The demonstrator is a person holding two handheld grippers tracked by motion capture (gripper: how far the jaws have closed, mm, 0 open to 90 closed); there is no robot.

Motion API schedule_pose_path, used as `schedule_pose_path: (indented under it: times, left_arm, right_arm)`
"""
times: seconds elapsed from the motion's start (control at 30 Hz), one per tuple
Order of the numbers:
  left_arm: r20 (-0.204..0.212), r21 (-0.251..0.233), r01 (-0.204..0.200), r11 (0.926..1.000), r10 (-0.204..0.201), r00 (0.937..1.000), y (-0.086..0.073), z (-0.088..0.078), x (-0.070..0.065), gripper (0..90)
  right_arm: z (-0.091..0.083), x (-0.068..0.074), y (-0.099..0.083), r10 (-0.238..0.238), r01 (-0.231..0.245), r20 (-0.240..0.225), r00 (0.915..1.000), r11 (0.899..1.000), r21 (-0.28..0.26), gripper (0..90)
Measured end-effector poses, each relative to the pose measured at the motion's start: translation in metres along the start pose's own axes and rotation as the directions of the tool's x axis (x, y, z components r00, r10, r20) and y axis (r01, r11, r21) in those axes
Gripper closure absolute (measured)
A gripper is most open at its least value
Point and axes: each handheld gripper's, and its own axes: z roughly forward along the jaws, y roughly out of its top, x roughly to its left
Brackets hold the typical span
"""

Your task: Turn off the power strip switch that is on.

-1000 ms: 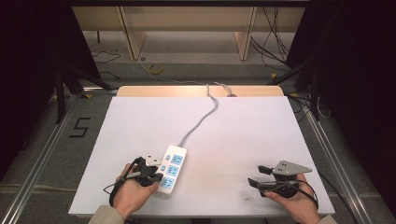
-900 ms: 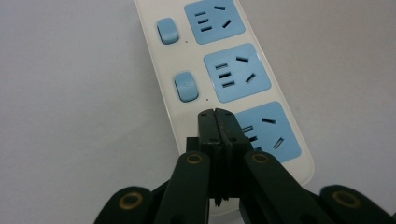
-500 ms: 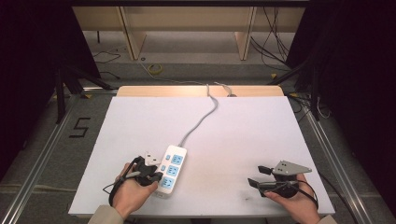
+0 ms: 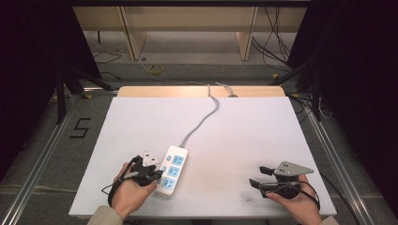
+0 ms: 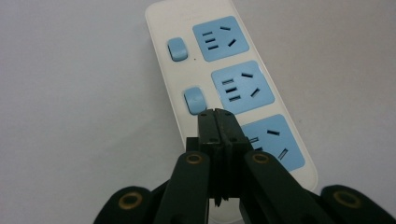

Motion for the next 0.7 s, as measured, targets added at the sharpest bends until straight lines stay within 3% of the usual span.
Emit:
schedule_pose_path:
  times: [0.7]
  left_arm:
    - [-0.062, -0.12, 0.044, 0.9919, -0.051, 0.9968, -0.001, -0.012, 0.018, 87.6]
  right_arm:
    - [0.0, 0.0, 0.0, -0.005, 0.005, -0.003, 1.0, 1.0, 0.001, 34.8]
